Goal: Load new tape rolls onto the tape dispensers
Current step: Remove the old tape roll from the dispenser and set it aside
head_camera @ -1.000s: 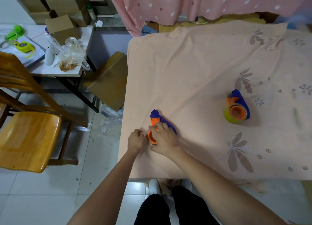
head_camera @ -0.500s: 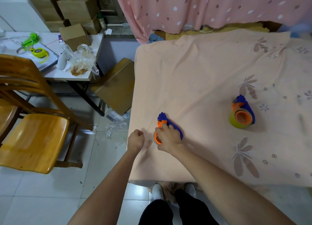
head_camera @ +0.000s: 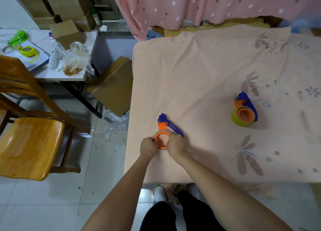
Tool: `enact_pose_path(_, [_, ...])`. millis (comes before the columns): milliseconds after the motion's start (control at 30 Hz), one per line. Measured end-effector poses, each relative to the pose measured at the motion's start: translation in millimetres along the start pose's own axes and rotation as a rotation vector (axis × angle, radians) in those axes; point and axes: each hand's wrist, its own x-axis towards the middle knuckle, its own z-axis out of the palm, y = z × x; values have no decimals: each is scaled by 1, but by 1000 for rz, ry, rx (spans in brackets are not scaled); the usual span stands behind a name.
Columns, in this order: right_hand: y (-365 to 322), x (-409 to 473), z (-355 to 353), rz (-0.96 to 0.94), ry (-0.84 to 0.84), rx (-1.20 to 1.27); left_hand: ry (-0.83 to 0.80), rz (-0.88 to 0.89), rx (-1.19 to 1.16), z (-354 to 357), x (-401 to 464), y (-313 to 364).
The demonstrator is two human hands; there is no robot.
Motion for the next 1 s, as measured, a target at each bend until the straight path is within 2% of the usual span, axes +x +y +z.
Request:
enact_pose_path(33, [-2,-1,-1,90,99,129,31,1,25,1,0,1])
enact_pose_path(100, [6,6,1,182,186,204,97,-7,68,1,0,3])
enact_pose_path(233, [13,2,-6,-24,45,-63,172,-39,105,2,-3,8])
enact_pose_path(333, [9,1,-10,-103,42,-383,180,-75,97,1,-3,10])
enact_pose_path(500, [8,1,-3,-348,-61,-519,154,-69,84,-4,-4,14])
enact_pose_path(567, [5,4,0,-363,-85,-598,120,-57,66,-6,-5,14])
enact_pose_path(733, [-3,7,-11,-318,-128,-586,81,-6,-24,-24,-8,15])
enact_pose_path(1000, [-19,-2,-46,-343,-121,-538,189,164,278,-74,1,36])
